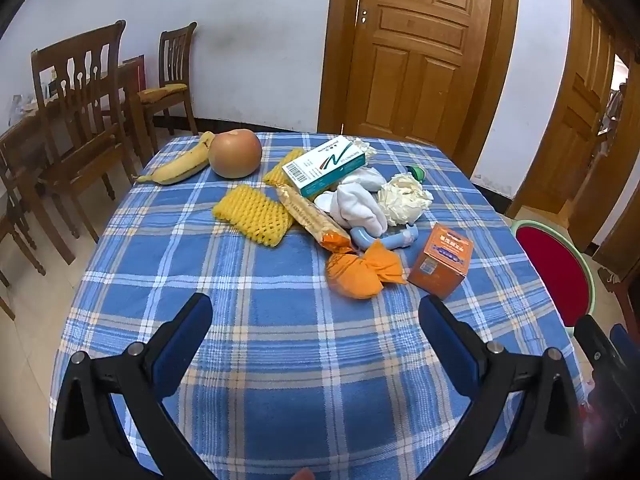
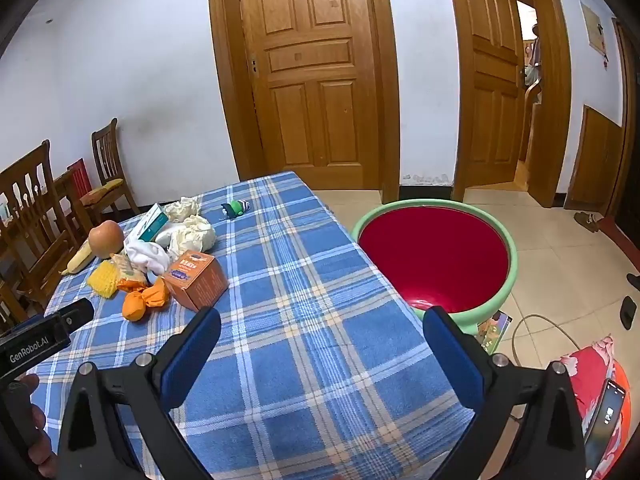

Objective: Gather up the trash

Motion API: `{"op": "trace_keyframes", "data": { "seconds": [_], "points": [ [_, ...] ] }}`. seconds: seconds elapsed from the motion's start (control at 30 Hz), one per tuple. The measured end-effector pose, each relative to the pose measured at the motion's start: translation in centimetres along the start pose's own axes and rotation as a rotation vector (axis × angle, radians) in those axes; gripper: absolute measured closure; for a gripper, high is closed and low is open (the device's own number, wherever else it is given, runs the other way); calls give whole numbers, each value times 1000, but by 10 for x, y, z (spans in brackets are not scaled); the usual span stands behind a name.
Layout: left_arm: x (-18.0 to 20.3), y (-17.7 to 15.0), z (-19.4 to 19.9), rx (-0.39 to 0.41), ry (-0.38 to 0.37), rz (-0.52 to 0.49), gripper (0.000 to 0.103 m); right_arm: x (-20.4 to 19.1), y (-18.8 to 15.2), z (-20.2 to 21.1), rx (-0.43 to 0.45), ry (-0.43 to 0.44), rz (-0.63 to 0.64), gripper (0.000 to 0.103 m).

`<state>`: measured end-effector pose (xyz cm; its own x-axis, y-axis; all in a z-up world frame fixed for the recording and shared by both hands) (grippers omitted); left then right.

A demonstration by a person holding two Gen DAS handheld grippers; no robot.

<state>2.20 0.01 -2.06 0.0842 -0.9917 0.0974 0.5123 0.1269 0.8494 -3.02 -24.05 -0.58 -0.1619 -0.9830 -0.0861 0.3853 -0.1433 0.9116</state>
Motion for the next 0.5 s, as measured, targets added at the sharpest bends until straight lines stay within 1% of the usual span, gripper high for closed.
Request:
{"op": "trace_keyframes", "data": {
  "seconds": [0.13, 0.17, 0.5],
  "points": [
    [0, 1, 0, 3, -2, -6, 2, -1, 1, 2, 1, 0, -4, 0],
    [0, 0, 0, 3, 0, -1, 2, 2, 0, 0, -11, 3, -14, 0],
    [-2, 0, 3, 6, 2, -6, 2, 2, 1, 1, -6, 3, -15, 0]
  ]
}}
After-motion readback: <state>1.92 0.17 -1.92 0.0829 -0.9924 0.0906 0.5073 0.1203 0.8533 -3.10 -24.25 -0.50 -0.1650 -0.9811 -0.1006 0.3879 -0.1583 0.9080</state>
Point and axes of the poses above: each gripper's, at about its wrist camera, not at the fingertips, and z roughly against the way its jaws point, x to its right, y to its top, the point moved 3 cm from there along -z, roughly the way its jaws point, and after that the axes turned 12 degrees about x, right-handed, at the moved point
